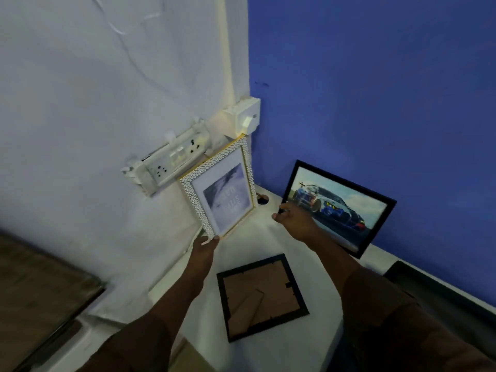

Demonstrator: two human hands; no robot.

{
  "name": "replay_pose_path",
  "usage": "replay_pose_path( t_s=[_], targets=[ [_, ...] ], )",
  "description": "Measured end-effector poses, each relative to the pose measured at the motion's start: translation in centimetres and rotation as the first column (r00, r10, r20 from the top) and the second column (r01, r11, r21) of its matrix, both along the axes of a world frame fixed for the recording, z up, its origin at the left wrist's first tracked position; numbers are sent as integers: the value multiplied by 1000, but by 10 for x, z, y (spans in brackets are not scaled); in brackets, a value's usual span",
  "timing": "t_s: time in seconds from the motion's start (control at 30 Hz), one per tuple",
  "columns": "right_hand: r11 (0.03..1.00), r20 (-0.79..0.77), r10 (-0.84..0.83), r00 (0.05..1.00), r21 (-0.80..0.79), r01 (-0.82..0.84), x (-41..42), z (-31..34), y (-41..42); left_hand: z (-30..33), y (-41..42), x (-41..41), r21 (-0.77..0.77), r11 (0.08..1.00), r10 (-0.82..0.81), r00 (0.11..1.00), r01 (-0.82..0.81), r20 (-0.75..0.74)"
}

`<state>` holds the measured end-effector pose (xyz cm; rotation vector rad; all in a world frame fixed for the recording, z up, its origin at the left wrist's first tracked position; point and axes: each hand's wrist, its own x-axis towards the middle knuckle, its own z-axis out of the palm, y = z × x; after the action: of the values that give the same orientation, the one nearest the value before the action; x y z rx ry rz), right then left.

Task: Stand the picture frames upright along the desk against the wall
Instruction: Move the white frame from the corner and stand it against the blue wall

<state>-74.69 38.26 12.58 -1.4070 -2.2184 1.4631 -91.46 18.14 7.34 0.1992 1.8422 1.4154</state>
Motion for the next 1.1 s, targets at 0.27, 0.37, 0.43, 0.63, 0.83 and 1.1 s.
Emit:
replay_pose_path(
  t_s=[0.27,0.37,0.43,0.63,0.83,1.1],
  targets=[
    [997,-52,65,997,48,-62,-66,14,13,5,-10,-51,-18,999,38,992,-41,-122],
    [997,-58,47,997,64,-43,-92,8,31,-1,-2,-72,-23,1000,-7,989,3,-145],
    [996,-37,19,999,86,-16,-115,-1,47,-11,4,-88,-65,996,-73,986,64,-147],
    [988,-10,49,999,144,-47,-155,-19,89,-37,27,-122,-222,936,-320,923,273,-213],
    [968,40,117,992,220,-123,-177,-24,108,-43,36,-130,-295,872,-475,824,392,-310],
    [967,40,145,989,207,-151,-148,-29,101,-38,8,-132,-174,918,-398,815,358,-422]
  ],
)
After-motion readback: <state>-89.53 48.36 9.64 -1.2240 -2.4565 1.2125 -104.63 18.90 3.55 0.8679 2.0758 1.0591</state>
